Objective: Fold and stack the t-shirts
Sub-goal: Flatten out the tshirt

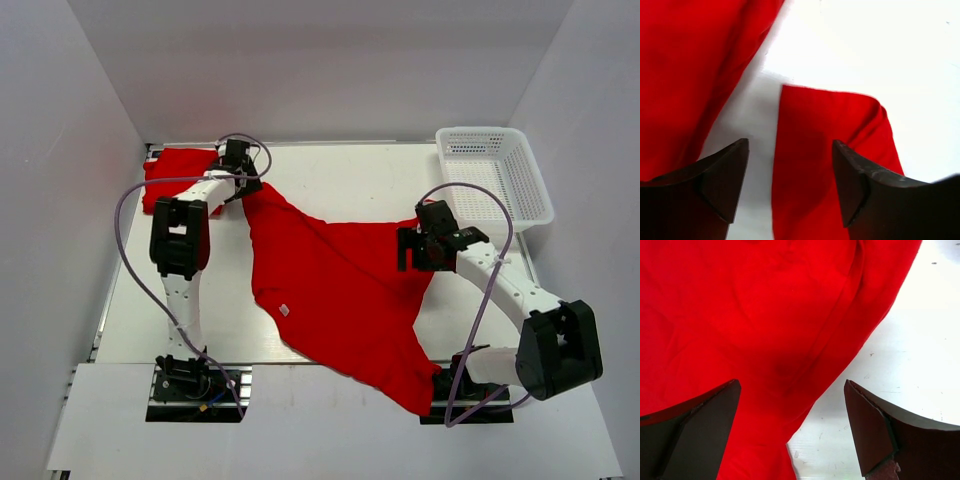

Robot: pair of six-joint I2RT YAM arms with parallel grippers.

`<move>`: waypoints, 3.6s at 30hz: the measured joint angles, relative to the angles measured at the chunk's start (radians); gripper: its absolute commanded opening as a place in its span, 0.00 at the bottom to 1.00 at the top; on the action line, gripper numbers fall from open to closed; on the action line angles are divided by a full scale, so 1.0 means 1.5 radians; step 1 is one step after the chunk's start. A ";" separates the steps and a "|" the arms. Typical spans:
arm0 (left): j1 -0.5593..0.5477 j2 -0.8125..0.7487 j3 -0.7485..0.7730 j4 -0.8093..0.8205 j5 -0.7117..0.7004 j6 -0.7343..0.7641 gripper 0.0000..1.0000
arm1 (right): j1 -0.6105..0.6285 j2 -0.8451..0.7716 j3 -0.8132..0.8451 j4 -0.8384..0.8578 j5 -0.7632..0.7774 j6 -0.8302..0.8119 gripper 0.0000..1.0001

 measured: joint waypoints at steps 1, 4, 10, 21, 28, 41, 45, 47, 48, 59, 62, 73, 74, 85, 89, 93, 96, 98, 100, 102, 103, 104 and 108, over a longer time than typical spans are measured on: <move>0.000 0.016 0.011 0.003 0.000 0.002 0.74 | 0.000 0.002 0.002 0.000 0.003 0.000 0.90; -0.001 0.052 0.022 0.025 -0.009 0.010 0.67 | 0.000 0.005 0.007 -0.002 0.012 0.000 0.90; -0.001 0.064 0.029 0.054 -0.023 0.015 0.38 | 0.000 0.016 0.017 -0.005 0.020 0.001 0.90; -0.002 0.029 -0.068 0.167 -0.013 0.036 0.00 | 0.002 0.019 0.002 -0.009 -0.077 -0.026 0.90; -0.005 0.003 -0.109 0.171 -0.040 0.041 0.00 | 0.013 0.021 -0.044 -0.017 -0.135 -0.036 0.90; -0.006 0.002 -0.109 0.166 -0.053 0.043 0.00 | 0.023 0.055 -0.063 0.019 -0.153 -0.020 0.72; -0.006 0.002 -0.109 0.165 -0.055 0.043 0.00 | 0.025 0.073 -0.064 0.024 -0.149 -0.017 0.68; -0.006 0.002 -0.109 0.164 -0.058 0.043 0.00 | 0.025 0.075 -0.069 0.028 -0.145 -0.015 0.68; -0.006 0.002 -0.109 0.163 -0.060 0.043 0.00 | 0.026 0.076 -0.072 0.029 -0.143 -0.015 0.66; -0.006 0.002 -0.109 0.161 -0.067 0.043 0.00 | 0.026 0.087 -0.077 0.039 -0.125 0.000 0.36; -0.007 0.002 -0.109 0.160 -0.069 0.043 0.00 | 0.026 0.091 -0.081 0.038 -0.123 0.002 0.38; -0.007 -0.002 -0.109 0.151 -0.071 0.045 0.00 | 0.026 0.101 -0.081 0.047 -0.112 0.010 0.00; -0.007 -0.002 -0.109 0.150 -0.071 0.045 0.00 | 0.026 0.101 -0.081 0.049 -0.109 0.011 0.00; -0.007 -0.032 -0.135 0.131 -0.071 0.055 0.00 | 0.026 0.016 -0.041 0.051 -0.017 0.012 0.00; -0.007 -0.078 -0.154 0.126 -0.071 0.067 0.00 | 0.026 -0.045 -0.015 0.073 0.043 0.012 0.00; -0.007 -0.162 -0.169 0.127 -0.071 0.079 0.00 | 0.026 -0.088 0.007 0.129 0.098 0.004 0.00; -0.007 -0.246 -0.175 0.132 -0.070 0.091 0.00 | 0.026 -0.105 0.048 0.183 0.155 -0.021 0.00; -0.009 -0.308 -0.182 0.138 -0.070 0.101 0.00 | 0.026 -0.110 0.083 0.227 0.197 -0.048 0.00; -0.011 -0.372 -0.185 0.143 -0.066 0.113 0.00 | 0.026 -0.111 0.129 0.262 0.239 -0.082 0.00; -0.013 -0.447 -0.188 0.153 -0.062 0.128 0.00 | 0.026 -0.117 0.184 0.315 0.288 -0.133 0.00; -0.014 -0.478 -0.188 0.159 -0.062 0.134 0.00 | 0.026 -0.125 0.202 0.344 0.306 -0.155 0.00; -0.014 -0.506 -0.188 0.168 -0.061 0.142 0.00 | 0.026 -0.133 0.220 0.359 0.323 -0.183 0.00; -0.014 -0.609 -0.184 0.172 -0.056 0.177 0.00 | 0.026 -0.150 0.308 0.419 0.367 -0.282 0.00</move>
